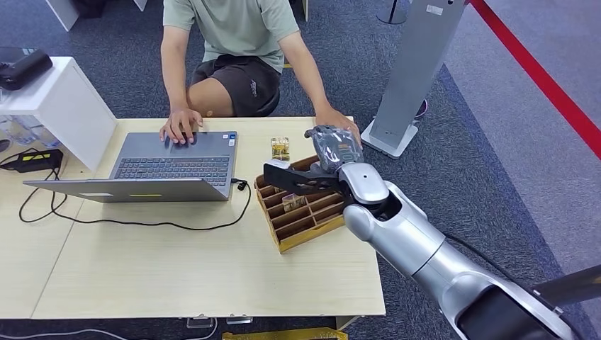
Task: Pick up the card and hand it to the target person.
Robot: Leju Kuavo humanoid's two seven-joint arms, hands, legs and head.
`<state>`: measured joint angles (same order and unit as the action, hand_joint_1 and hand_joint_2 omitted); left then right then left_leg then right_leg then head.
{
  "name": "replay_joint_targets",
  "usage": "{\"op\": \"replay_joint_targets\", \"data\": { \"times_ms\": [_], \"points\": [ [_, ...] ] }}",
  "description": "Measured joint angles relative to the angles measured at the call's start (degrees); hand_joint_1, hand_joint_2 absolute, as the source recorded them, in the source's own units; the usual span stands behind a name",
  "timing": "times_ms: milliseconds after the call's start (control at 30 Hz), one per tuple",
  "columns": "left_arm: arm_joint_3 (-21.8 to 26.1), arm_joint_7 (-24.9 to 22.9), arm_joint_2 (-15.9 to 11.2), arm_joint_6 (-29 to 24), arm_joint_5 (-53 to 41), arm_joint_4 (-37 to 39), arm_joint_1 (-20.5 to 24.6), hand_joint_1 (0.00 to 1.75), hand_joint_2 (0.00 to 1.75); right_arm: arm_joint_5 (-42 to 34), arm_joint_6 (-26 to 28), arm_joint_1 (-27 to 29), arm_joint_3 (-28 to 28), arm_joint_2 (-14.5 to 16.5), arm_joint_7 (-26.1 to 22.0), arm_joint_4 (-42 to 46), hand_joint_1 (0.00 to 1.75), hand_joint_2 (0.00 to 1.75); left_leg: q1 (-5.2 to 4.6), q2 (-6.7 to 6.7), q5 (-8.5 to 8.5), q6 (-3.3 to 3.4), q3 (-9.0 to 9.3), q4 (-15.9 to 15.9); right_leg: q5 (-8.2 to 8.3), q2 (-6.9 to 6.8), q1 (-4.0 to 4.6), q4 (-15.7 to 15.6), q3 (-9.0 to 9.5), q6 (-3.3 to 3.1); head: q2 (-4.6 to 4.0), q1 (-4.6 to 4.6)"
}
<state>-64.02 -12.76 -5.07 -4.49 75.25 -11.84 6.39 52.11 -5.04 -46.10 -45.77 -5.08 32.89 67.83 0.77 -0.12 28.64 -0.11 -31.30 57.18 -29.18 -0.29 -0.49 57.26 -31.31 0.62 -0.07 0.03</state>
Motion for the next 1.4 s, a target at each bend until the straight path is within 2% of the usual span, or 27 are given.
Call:
{"op": "replay_joint_targets", "data": {
  "times_ms": [200, 500, 1100, 1400],
  "points": [
    [-0.06, -0.04, 0.0, 0.01, -0.28, 0.0, -0.02, 0.0, 0.0, -0.32, 1.58, 0.23, -1.33, 0.69, -0.37, -4.98, 0.87, 1.75, 0.0, 0.0, 0.0, 0.0, -0.01, 0.0, 0.0, 0.01, 0.0, 0.0, -0.03, 0.0, 0.0, 0.0],
    [-0.1, -0.33, 0.0, 0.01, -0.36, -0.01, -0.05, 0.0, 0.0, -1.02, 3.21, 0.78, -1.87, 0.86, -1.49, -8.9, 0.7, 1.75, 0.0, 0.01, 0.0, 0.0, 0.0, 0.0, 0.0, 0.01, 0.0, 0.0, -0.04, 0.0, 0.0, 0.0],
    [-0.13, -0.37, 0.0, -0.1, -0.48, 0.0, -0.08, 0.0, 0.0, -1.03, 5.26, 0.8, -1.67, 0.95, -2.21, -11.11, 0.71, 1.75, 0.0, 0.02, 0.0, 0.0, 0.01, 0.0, 0.0, 0.02, 0.0, 0.0, -0.04, 0.0, 0.0, 0.01],
    [-0.13, -0.39, 0.0, 0.05, -0.46, 0.0, -0.08, 0.0, 0.0, -1.18, 4.91, 0.82, -1.66, 1.08, -2.09, -11.35, 0.62, 1.75, 0.0, 0.02, 0.0, 0.0, 0.0, 0.0, 0.0, 0.02, 0.0, 0.0, -0.04, 0.0, 0.0, 0.0]
  ]
}}
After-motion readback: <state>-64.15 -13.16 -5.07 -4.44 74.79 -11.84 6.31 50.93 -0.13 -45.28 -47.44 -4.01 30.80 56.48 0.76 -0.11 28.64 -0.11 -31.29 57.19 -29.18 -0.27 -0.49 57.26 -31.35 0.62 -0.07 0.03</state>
